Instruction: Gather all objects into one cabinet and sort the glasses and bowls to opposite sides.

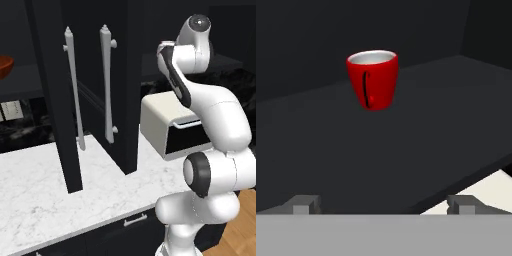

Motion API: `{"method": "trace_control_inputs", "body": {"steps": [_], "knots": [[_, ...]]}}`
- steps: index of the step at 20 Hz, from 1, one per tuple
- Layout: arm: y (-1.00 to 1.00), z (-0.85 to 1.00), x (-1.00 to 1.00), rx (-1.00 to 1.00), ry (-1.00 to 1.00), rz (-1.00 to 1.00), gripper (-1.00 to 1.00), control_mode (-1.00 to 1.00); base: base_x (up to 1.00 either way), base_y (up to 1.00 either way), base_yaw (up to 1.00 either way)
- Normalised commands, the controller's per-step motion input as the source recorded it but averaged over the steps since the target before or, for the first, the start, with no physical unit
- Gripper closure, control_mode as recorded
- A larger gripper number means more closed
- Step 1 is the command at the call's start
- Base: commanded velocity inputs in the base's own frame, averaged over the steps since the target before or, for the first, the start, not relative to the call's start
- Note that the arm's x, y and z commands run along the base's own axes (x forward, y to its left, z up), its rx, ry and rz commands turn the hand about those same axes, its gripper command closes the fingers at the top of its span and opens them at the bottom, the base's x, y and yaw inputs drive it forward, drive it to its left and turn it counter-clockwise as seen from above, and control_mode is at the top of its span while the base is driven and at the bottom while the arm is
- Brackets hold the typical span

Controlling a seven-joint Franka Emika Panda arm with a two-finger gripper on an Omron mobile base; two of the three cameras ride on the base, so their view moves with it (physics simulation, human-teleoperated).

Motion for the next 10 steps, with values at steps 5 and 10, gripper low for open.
{"method": "trace_control_inputs", "body": {"steps": [5,10], "knots": [[-0.11,0.00,0.14,0.00,-0.04,0.00,-1.00,-1.00,0.00,0.00,0.00],[-0.54,-0.28,0.28,0.00,-0.28,0.00,-1.00,-1.00,0.00,0.00,0.00]]}}
